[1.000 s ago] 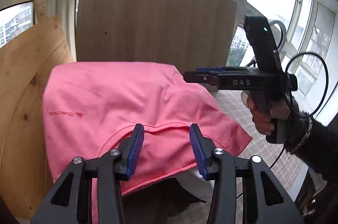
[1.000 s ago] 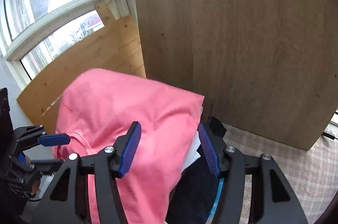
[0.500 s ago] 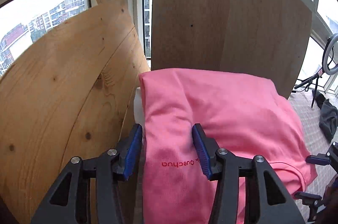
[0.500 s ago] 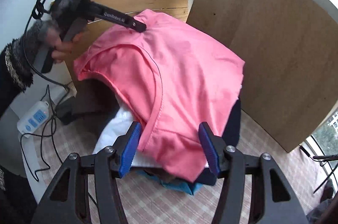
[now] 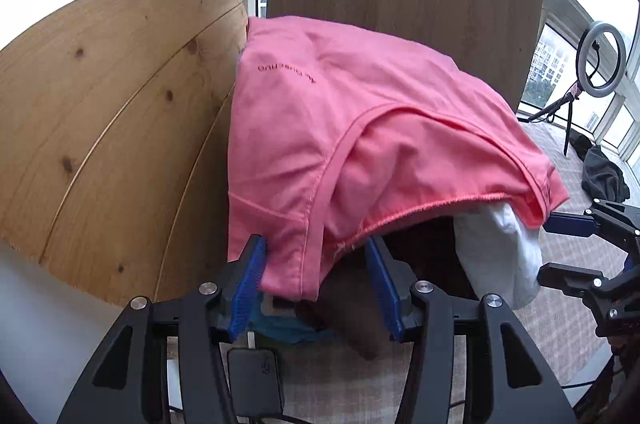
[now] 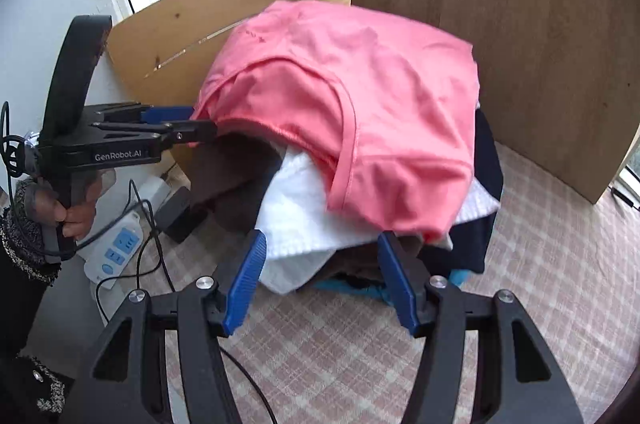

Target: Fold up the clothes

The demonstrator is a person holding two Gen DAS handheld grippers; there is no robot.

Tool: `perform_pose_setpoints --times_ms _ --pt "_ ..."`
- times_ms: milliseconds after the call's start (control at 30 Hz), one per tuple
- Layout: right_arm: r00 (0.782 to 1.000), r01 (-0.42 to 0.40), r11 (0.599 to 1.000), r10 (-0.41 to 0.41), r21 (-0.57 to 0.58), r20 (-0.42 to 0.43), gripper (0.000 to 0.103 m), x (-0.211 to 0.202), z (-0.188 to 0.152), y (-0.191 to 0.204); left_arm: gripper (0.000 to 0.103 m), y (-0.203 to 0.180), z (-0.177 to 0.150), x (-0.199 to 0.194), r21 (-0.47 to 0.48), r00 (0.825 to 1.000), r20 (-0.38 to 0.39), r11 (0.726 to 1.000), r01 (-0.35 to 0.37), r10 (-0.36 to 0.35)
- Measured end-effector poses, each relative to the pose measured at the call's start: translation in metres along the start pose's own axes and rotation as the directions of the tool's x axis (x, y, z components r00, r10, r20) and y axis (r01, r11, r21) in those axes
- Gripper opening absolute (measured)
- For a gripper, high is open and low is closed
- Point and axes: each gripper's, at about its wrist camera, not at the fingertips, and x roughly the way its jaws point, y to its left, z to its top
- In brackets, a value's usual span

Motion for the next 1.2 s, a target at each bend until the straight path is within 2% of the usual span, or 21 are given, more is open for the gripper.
perform_pose_setpoints --times_ms 67,167,267,333,400,500,600,800,967,1067,1200 --pt "0.999 0.033 0.999 -0.033 -0.001 -0.025 0.057 -0.012 -0.019 0.0 0.049 0.001 -0.016 -0.017 -0.043 1.0 0.009 0.999 0.01 -0.01" --pt "1.0 0.028 0.999 -0.028 0.034 0.013 0.057 -0.044 -0.041 -0.001 0.052 -0.003 -0.039 -0.049 -0.114 0.999 0.045 0.993 0.033 -0.028" --pt "0.997 0.006 0.995 -0.014 0.1 0.079 0.062 -0.072 -0.053 -0.006 0.063 -0.025 -0.052 -0.083 -0.123 0.995 0.098 0.992 -0.015 0.027" --pt "0.994 -0.013 0.992 0.0 0.122 0.111 0.063 -0.086 -0.057 -0.009 0.077 -0.04 -0.058 -0.106 -0.126 0.987 0.151 0.991 -0.036 0.055" --pt "0.993 -0.021 0.993 0.007 0.114 0.118 0.063 -0.095 -0.06 -0.012 0.078 -0.057 -0.064 -0.121 -0.145 0.98 0.188 0.989 -0.033 0.06" --pt "0.993 -0.001 0.998 -0.006 0.061 0.12 0.063 -0.108 -0.07 -0.014 0.081 -0.083 -0.067 -0.124 -0.192 0.98 0.181 0.98 -0.053 0.089" --pt "0.992 0.003 0.999 -0.009 0.048 0.128 0.063 -0.125 -0.086 -0.024 0.081 -0.098 -0.085 -0.133 -0.28 0.976 0.148 0.953 -0.116 0.162" --pt "0.994 0.006 1.0 -0.006 0.007 0.106 0.063 -0.155 -0.131 -0.051 0.081 -0.136 -0.124 -0.142 -0.381 0.969 0.085 0.906 -0.184 0.232" --pt "0.993 0.046 0.998 -0.041 -0.047 0.107 0.064 -0.182 -0.168 -0.071 0.081 -0.179 -0.15 -0.156 -0.385 0.962 0.072 0.897 -0.218 0.264" --pt "0.993 0.044 0.997 -0.038 -0.056 0.113 0.066 -0.191 -0.185 -0.083 0.081 -0.198 -0.16 -0.162 -0.399 0.963 0.07 0.892 -0.211 0.259" --pt "0.994 0.047 0.997 -0.041 -0.058 0.101 0.067 -0.195 -0.202 -0.097 0.081 -0.22 -0.166 -0.172 -0.398 0.957 0.081 0.889 -0.226 0.28"
